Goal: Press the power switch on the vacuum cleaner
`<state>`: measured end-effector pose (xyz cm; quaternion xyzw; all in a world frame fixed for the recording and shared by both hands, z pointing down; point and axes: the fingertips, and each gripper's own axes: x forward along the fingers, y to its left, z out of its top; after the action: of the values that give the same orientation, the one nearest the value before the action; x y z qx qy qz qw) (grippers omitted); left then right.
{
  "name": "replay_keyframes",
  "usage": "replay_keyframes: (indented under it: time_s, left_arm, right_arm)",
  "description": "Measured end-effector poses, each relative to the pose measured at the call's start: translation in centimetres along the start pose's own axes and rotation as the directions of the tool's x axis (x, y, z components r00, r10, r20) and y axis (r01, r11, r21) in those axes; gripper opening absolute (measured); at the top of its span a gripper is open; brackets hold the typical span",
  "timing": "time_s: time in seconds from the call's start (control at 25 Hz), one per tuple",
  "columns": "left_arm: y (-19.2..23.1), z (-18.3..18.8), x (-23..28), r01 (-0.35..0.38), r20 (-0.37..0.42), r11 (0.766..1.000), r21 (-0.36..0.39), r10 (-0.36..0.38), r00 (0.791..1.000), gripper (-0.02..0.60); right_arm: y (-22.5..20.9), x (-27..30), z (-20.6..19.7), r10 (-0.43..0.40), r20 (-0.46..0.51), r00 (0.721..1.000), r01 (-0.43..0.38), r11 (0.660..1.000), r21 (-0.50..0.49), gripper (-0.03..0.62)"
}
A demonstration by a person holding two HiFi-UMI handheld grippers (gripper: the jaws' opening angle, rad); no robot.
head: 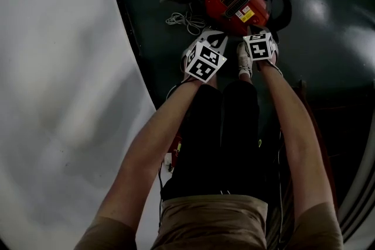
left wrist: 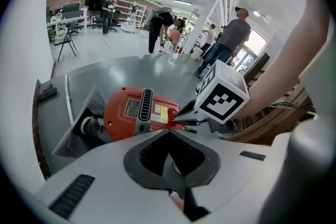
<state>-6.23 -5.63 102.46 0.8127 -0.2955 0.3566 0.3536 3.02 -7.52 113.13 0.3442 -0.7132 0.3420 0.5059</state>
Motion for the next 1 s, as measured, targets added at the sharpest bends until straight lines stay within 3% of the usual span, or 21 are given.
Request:
replay_keyframes:
  time_s: [0.2,0.52,0.72,1.0]
  left_arm:
    - [-1.0,1.8,-3.3,0.001,0.005,1.000,0.017,-0.001,1.000,0.006]
    - [-4.2,10.1,-11.0,0.030,0.051,0.993,0.111,-0.036,0.998,0.006]
    - [-5.6,16.0,-16.0,0.010,0.137,0.989,0.148,-0.031,0.990,0.006]
    - [-8.6,22.3,-23.7,-0.003,0.252,0.991,0.135,-0.031,0.967,0.006]
  right_arm:
    - [0.7,-4.6,1.2,0.036,0.073,0.997,-0.039,0.998,0.041,0.009]
    - [-0.2,-18.0,7.0,0.037,0.269,0.962,-0.075,0.989,0.131,0.009]
    - [-0.7,-26.5,12.7,0.033,0.406,0.913,-0.078,0.992,0.095,0.009]
    - [-0.5,-38.6,17.7,0.036,0.554,0.832,-0.103,0.990,0.091,0.009]
